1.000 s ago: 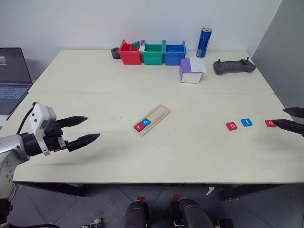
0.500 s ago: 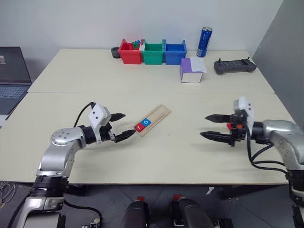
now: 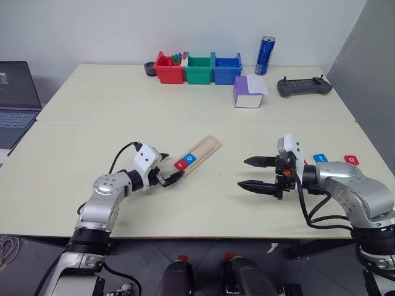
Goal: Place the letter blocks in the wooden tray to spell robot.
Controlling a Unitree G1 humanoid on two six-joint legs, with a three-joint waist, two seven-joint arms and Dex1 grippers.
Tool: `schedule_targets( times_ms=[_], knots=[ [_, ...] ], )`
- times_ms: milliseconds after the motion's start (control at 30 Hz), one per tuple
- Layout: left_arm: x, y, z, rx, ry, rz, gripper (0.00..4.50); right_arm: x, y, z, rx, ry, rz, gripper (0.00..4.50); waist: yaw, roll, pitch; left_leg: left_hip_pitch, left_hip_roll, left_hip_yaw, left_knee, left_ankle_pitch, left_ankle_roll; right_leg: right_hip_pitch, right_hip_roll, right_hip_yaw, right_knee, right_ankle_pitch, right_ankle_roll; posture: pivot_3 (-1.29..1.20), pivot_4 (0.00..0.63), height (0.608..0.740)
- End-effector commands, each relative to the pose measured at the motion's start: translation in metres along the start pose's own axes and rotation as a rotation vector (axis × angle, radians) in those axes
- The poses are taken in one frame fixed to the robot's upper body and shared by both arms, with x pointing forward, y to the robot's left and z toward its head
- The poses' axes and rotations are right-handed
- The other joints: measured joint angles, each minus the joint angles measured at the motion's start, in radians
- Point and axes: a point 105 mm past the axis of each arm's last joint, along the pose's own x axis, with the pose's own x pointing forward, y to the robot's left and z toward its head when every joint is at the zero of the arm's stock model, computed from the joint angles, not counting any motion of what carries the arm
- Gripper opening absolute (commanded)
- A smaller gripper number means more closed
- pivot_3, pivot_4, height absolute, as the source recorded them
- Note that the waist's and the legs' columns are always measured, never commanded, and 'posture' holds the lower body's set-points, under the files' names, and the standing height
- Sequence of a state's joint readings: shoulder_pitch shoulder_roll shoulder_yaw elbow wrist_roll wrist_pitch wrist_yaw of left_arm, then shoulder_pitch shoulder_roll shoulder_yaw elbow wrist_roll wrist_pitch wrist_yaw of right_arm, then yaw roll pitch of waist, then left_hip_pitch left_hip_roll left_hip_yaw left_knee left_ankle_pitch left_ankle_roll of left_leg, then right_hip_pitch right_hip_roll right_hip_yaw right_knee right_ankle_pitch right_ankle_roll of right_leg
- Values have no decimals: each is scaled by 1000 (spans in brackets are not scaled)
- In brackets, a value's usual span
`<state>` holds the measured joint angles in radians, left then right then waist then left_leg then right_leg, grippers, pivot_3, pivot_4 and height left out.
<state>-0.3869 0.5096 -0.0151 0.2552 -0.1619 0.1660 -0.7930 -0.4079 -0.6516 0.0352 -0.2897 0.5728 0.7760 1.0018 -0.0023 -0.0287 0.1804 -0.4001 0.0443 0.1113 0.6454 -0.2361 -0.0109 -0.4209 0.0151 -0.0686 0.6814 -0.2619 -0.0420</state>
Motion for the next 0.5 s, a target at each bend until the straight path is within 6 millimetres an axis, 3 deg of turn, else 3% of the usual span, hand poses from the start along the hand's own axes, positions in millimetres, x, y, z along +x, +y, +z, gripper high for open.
schedule_targets(
  times_ms=[33, 233, 500],
  knots=[
    [7, 1, 6, 22, -30, 15, 4500, 4, 6, 12, -48, -29, 28, 4457, -1, 0, 0, 0, 0, 0, 0, 0, 0, 0, 0, 0, 0, 0, 0, 0, 150, 740],
    [10, -9, 2, -29, -46, -31, 4500, 5, 7, 9, -55, -10, 40, 4457, 0, 0, 0, 0, 0, 0, 0, 0, 0, 0, 0, 0, 0, 0, 0, 0, 150, 740],
    [4, -5, 6, -44, -60, -35, 4500, 4, 8, 7, -52, -1, 39, 4457, 0, -1, 0, 0, 0, 0, 0, 0, 0, 0, 0, 0, 0, 0, 0, 0, 150, 740]
  ],
)
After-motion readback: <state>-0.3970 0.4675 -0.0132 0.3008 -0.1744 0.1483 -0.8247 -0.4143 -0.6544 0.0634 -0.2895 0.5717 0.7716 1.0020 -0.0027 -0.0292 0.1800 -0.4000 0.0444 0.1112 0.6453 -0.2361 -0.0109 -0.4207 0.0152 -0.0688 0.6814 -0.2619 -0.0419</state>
